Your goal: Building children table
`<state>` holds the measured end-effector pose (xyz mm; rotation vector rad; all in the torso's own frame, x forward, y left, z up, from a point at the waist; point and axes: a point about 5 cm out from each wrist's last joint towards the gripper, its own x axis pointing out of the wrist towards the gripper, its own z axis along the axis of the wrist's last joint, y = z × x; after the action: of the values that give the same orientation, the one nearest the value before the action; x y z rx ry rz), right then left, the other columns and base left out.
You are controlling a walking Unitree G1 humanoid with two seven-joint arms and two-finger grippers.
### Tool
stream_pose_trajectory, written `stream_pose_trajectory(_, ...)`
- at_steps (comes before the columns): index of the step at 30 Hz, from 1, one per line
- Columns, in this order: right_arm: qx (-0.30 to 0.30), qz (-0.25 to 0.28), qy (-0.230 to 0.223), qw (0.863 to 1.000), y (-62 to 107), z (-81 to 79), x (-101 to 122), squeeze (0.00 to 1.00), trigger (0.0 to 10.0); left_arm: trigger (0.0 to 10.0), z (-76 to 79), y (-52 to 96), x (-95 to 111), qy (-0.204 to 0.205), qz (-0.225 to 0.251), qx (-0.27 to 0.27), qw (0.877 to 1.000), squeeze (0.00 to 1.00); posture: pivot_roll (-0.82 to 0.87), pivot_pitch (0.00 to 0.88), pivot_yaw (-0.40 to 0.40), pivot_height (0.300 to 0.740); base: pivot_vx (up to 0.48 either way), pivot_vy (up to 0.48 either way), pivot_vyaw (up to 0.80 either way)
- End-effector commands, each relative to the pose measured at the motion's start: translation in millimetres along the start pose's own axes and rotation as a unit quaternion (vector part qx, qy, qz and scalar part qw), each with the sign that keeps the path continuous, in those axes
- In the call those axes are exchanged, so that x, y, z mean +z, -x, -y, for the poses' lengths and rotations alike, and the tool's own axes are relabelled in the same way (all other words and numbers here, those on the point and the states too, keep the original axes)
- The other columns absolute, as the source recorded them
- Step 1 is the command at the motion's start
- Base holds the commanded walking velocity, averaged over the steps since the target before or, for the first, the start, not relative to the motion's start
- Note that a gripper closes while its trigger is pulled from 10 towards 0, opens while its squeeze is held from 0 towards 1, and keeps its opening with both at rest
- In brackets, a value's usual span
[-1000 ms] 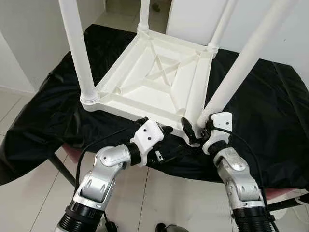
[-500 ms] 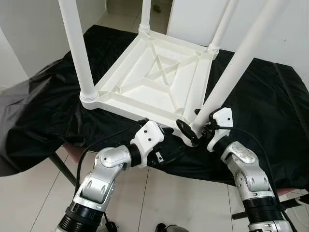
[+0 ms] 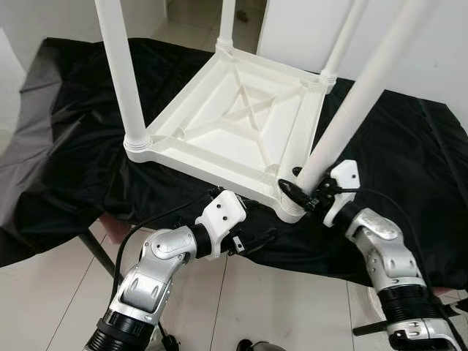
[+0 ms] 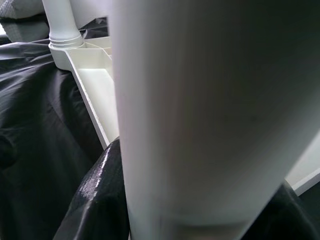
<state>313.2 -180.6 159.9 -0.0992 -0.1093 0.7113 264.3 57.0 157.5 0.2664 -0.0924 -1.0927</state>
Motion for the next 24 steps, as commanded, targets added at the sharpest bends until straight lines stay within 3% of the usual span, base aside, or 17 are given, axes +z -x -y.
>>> stream_pose_trajectory(1, -0.017, -0.025, -0.026, 0.999, 6.8, -0.7, -15.0, 0.0, 0.0, 10.0, -0.7, 0.3, -0.5, -0.001, -0.001, 0.043, 0.999, 0.0, 0.1, 0.102, -0.091, 0.74, 0.0, 0.0, 0.0)
stream_pose_trajectory(10, -0.16, -0.026, -0.034, 0.986, 5.9, -3.6, -23.3, 0.0, 0.0, 10.0, -0.3, -0.4, -1.1, 0.0, 0.002, 0.041, 0.999, 0.0, 0.09, 0.099, -0.087, 0.74, 0.0, 0.0, 0.0)
stream_pose_trajectory(16, -0.198, -0.021, -0.045, 0.979, 4.6, -8.4, -24.2, 0.0, 0.0, 10.0, -1.6, -0.5, -1.1, 0.0, 0.002, 0.041, 0.999, 0.0, 0.08, 0.094, -0.084, 0.74, 0.0, 0.0, 0.0)
stream_pose_trajectory(18, -0.228, -0.021, -0.06, 0.972, 2.9, -11.2, -26.1, 0.0, 0.0, 10.0, -2.6, -1.1, -0.6, -0.001, 0.003, 0.042, 0.999, 0.0, 0.08, 0.091, -0.083, 0.74, 0.0, 0.0, 0.0)
stream_pose_trajectory(19, -0.262, -0.022, -0.076, 0.962, 0.5, -14.5, -28.4, 0.0, 0.0, 10.0, -3.4, -1.8, 0.0, -0.002, 0.004, 0.042, 0.999, 0.0, 0.08, 0.086, -0.083, 0.74, 0.0, 0.0, 0.0)
stream_pose_trajectory(23, -0.285, -0.021, -0.083, 0.955, -2.0, -18.0, -29.5, 0.0, 0.0, 10.0, -3.7, -2.3, 0.6, -0.003, 0.005, 0.042, 0.999, 0.0, 0.08, 0.083, -0.082, 0.74, 0.0, 0.0, 0.0)
stream_pose_trajectory(24, -0.306, -0.02, -0.088, 0.948, -4.5, -21.1, -30.2, 0.0, 0.0, 10.0, -3.9, -2.6, 1.1, -0.003, 0.006, 0.041, 0.999, 0.0, 0.08, 0.083, -0.082, 0.74, 0.0, 0.0, 0.0)
